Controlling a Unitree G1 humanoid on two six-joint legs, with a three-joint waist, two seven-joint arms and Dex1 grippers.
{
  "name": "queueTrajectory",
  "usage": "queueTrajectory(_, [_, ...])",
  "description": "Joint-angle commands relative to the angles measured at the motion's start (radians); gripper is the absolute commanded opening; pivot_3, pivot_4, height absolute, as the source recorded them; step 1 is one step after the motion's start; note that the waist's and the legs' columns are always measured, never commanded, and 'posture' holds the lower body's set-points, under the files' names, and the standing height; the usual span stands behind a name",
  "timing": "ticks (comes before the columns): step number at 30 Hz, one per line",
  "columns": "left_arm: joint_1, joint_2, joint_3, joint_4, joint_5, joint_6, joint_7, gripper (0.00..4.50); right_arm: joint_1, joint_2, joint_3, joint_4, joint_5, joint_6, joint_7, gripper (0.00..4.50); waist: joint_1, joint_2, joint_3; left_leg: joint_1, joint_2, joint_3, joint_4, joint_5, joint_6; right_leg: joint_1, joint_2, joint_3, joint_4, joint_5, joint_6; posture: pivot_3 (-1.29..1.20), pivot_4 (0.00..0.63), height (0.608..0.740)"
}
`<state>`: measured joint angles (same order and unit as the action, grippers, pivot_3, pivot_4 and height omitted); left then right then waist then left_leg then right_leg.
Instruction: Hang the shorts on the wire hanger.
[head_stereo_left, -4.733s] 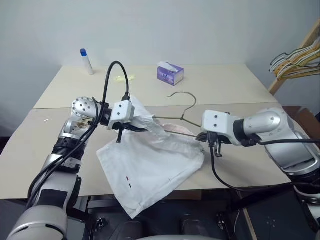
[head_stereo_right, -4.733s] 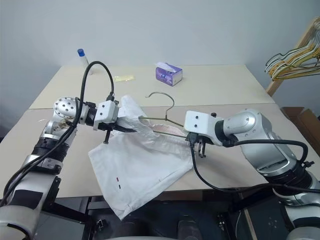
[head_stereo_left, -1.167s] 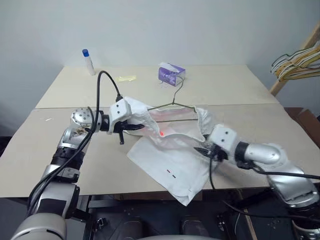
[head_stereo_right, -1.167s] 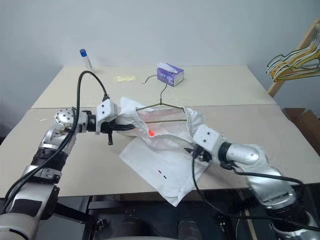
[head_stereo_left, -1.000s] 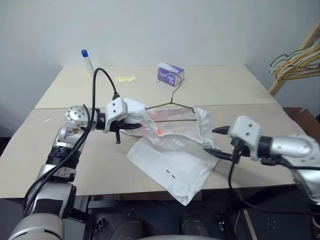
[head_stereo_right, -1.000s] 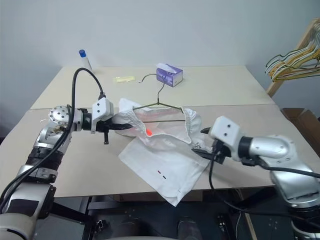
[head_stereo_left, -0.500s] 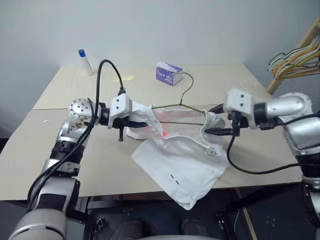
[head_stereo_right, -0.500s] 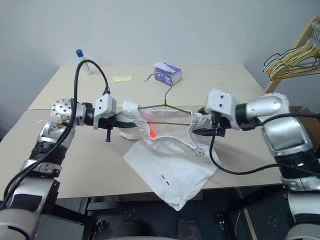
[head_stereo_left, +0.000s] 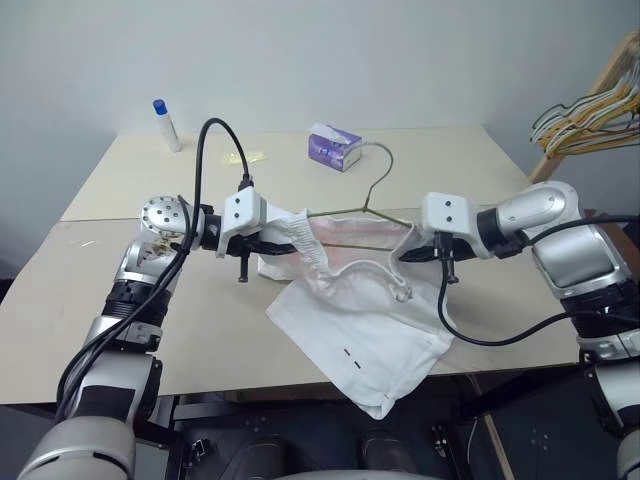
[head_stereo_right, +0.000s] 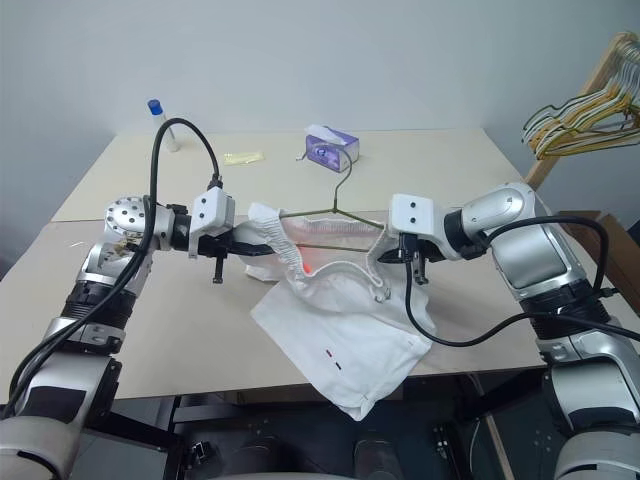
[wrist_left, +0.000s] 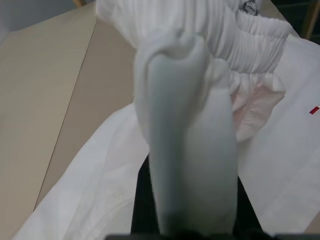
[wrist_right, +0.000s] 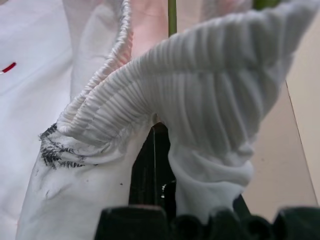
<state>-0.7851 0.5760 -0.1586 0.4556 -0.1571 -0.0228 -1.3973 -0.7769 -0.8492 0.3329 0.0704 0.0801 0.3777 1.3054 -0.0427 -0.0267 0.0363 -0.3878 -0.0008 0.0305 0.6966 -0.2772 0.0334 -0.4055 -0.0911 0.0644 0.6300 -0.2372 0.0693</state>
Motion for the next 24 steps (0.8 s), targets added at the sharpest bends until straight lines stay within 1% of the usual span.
queueTrajectory(1, [-0.042,-0.007,0.019,-0.006,-0.02,-0.031,-0.005,0.0,0.016,-0.013,-0.053,-0.034,0.025,0.036,0.003,0.02,0.0,0.0,0.0,0.0,0.0,0.0,0.0,0.0,0.0,0.0,0.0,0.0,0.0,0.0,0.0,-0.04,0.0,0.74])
queueTrajectory(3, [-0.053,-0.011,0.029,0.006,-0.033,-0.003,-0.005,0.59,0.05,-0.021,-0.083,-0.07,0.056,0.087,-0.003,0.0,0.002,0.0,0.0,0.0,0.0,0.0,0.0,0.0,0.0,0.0,0.0,0.0,0.0,0.0,0.0,-0.04,0.0,0.74])
queueTrajectory(5, [-0.065,-0.012,0.047,0.023,-0.045,0.007,0.002,1.04,0.094,-0.032,-0.126,-0.114,0.088,0.141,-0.019,0.0,0.005,0.0,0.0,-0.001,0.0,-0.001,0.0,0.0,0.0,0.0,0.0,-0.001,0.0,0.0,0.0,-0.05,0.0,0.74])
queueTrajectory(7, [-0.093,-0.009,0.074,0.062,-0.047,0.0,0.028,1.64,0.156,-0.046,-0.187,-0.168,0.129,0.222,-0.051,0.0,0.006,0.0,0.0,-0.002,0.0,-0.001,0.001,0.0,0.0,0.0,0.0,-0.001,0.0,0.0,0.0,-0.05,0.0,0.74])
queueTrajectory(12, [-0.178,-0.015,0.147,0.153,-0.064,-0.024,0.113,3.29,0.365,-0.074,-0.372,-0.321,0.25,0.398,-0.135,0.0,0.007,0.0,0.0,-0.001,0.0,-0.002,0.001,0.0,0.0,0.0,0.0,-0.002,0.0,0.0,0.0,-0.07,0.0,0.74])
queueTrajectory(15, [-0.194,-0.049,0.2,0.129,-0.097,-0.033,0.179,4.26,0.493,-0.057,-0.494,-0.415,0.302,0.514,-0.225,0.0,0.006,0.0,0.0,-0.001,0.0,-0.002,0.001,0.0,0.0,0.001,-0.001,-0.001,-0.001,0.0,0.0,-0.09,0.0,0.74])
queueTrajectory(16, [-0.192,-0.064,0.216,0.1,-0.116,-0.013,0.203,4.44,0.534,-0.047,-0.537,-0.447,0.32,0.552,-0.257,0.0,0.006,0.0,0.0,-0.001,0.0,-0.002,0.001,0.0,0.0,0.001,-0.001,-0.001,0.0,0.0,0.0,-0.09,0.0,0.74])
queueTrajectory(19, [-0.15,-0.097,0.252,-0.058,-0.227,0.123,0.219,4.44,0.649,0.023,-0.708,-0.55,0.359,0.698,-0.389,0.0,0.006,0.0,0.0,-0.001,0.0,-0.002,0.001,0.0,0.0,0.001,-0.001,-0.001,0.0,0.0,0.0,-0.12,0.0,0.74])
queueTrajectory(21, [-0.104,-0.112,0.257,-0.179,-0.286,0.2,0.234,4.44,0.729,0.066,-0.805,-0.632,0.359,0.74,-0.461,0.0,0.002,0.0,0.0,-0.002,0.0,-0.002,0.001,0.0,0.0,0.0,-0.001,-0.001,0.001,0.0,0.0,-0.14,0.004,0.74])
queueTrajectory(22, [-0.087,-0.124,0.263,-0.234,-0.323,0.254,0.26,4.44,0.754,0.088,-0.85,-0.666,0.36,0.781,-0.5,0.0,0.0,0.0,-0.001,-0.002,0.0,-0.002,0.001,0.0,0.0,0.0,-0.001,0.0,0.001,0.0,0.001,-0.15,0.006,0.74])
queueTrajectory(24, [-0.07,-0.146,0.273,-0.321,-0.387,0.348,0.311,4.44,0.753,0.135,-0.937,-0.693,0.361,0.903,-0.583,0.0,-0.006,0.001,-0.001,-0.001,0.0,-0.002,0.001,0.0,0.0,0.0,-0.001,0.001,0.001,0.0,0.001,-0.16,0.009,0.74])
